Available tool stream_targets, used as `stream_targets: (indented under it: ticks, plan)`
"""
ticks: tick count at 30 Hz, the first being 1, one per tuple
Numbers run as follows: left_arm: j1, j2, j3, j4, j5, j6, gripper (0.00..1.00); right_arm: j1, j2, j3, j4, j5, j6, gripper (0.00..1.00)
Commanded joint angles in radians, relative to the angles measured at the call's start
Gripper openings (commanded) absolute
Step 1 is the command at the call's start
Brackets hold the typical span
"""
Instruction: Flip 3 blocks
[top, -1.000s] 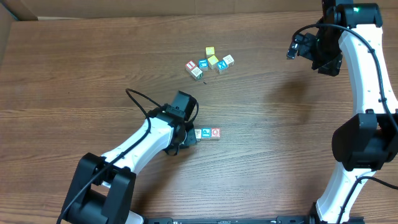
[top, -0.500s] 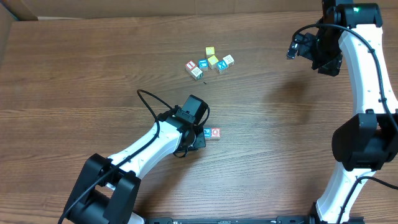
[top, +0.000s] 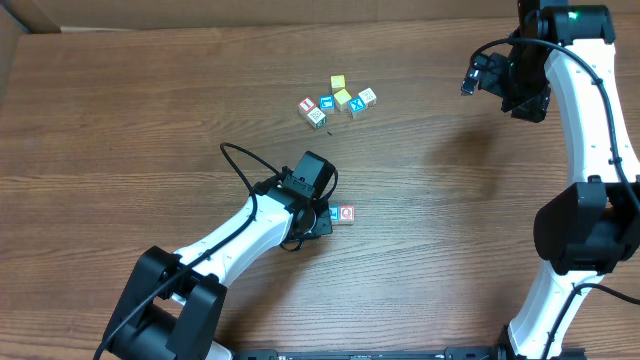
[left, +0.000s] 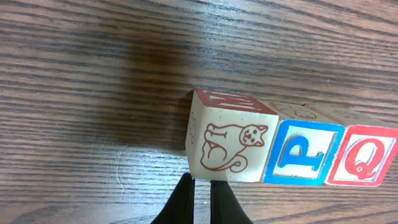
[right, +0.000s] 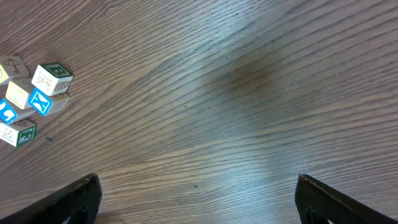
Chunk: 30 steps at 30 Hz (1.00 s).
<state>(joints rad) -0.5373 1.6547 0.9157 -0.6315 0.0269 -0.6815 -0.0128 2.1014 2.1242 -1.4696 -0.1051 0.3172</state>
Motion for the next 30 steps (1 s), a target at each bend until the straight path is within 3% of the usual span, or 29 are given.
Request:
stream_targets:
  ticks: [1,13,19,30]
  plan:
    - [0.0,0.01,0.009,-0.014,0.06,0.017,0.04,-0.002,-0.025,0.022,0.001,-0.002,-0.004,1.0]
    - [0.101,-0.05,0.195,-0.203,0.023,0.073,0.04,-0.002,-0.025,0.022,0.001,-0.002,-0.004,1.0]
    - [0.174,-0.04,0.178,-0.217,0.026,0.1,0.04,-0.002,-0.025,0.022,0.001,-0.002,-0.004,1.0]
    - [0.174,-0.039,0.133,-0.199,-0.008,0.11,0.04,-0.002,-0.025,0.022,0.001,-0.002,-0.004,1.0]
